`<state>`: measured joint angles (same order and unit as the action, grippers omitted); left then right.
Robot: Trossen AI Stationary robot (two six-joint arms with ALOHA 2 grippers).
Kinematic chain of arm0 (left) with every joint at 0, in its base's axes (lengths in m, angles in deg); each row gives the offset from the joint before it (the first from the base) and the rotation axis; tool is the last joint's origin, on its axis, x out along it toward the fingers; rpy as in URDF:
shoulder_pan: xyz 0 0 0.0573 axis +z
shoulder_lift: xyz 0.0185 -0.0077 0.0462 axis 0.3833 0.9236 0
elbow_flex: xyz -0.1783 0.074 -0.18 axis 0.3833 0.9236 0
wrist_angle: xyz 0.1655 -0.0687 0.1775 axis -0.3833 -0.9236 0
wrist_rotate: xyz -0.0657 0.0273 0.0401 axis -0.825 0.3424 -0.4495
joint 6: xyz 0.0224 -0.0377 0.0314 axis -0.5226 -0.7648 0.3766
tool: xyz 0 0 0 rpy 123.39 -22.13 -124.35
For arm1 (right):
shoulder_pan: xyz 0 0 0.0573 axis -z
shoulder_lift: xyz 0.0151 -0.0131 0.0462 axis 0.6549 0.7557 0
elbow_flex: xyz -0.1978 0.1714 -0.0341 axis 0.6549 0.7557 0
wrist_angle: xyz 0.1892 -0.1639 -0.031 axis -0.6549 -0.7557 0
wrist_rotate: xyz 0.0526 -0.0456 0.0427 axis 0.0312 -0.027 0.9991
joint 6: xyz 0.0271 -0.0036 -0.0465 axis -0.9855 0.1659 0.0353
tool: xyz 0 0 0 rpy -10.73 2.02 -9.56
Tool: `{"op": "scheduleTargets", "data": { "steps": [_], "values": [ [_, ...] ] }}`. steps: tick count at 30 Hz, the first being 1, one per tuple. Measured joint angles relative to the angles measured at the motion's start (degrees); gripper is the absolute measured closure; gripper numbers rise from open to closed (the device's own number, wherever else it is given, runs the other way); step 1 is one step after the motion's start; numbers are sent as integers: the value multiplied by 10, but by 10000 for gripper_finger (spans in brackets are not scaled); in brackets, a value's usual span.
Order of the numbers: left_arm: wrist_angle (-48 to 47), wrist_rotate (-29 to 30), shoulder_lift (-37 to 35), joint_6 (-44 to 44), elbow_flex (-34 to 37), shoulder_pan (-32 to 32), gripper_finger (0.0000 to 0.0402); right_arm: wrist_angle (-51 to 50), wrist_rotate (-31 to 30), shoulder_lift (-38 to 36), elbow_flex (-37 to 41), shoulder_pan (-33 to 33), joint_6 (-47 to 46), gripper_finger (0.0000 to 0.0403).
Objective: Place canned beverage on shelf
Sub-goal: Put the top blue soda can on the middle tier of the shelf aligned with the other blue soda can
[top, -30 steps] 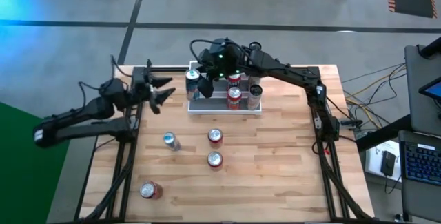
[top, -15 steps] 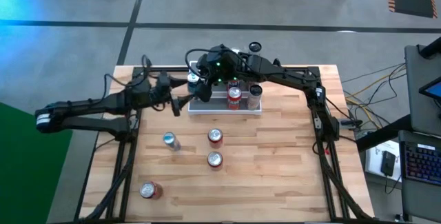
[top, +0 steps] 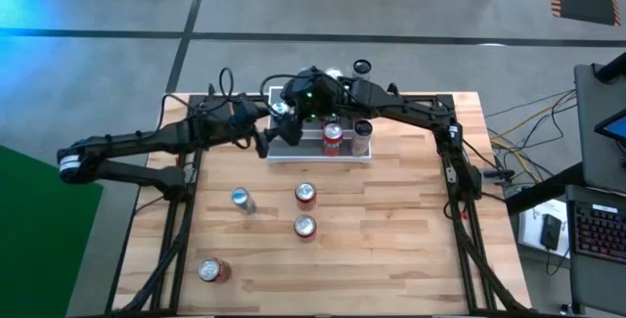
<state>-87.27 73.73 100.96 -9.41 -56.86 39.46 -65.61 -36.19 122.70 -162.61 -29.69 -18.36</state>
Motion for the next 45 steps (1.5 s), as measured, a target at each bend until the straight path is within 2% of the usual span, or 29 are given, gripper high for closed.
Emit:
{"op": "scheduleTargets", "data": {
  "steps": [5,8,11,21,24,32,36,40,45],
  "values": [
    [1,-10,-8,1,7,10,173,-1,-10,-1,0,-1,2,187],
    [8,-41,-3,4,7,25,185,-2,-14,-1,0,-1,0,182],
    [16,-62,7,3,7,35,182,-2,-17,-1,0,-1,-1,177],
    [31,-73,19,10,6,44,172,-9,-29,-1,1,-1,0,175],
    [35,-73,17,5,6,46,161,-5,-29,-1,1,-1,3,175],
    [61,-86,25,0,5,47,96,1,-15,-1,1,-4,10,175],
    [65,-85,31,0,5,53,89,0,-18,-1,1,-2,11,175],
    [66,-86,34,-2,5,53,108,-2,-9,-1,1,-2,12,175],
    [73,-86,34,4,5,53,160,0,-9,-1,0,-1,15,174]
  ]
}}
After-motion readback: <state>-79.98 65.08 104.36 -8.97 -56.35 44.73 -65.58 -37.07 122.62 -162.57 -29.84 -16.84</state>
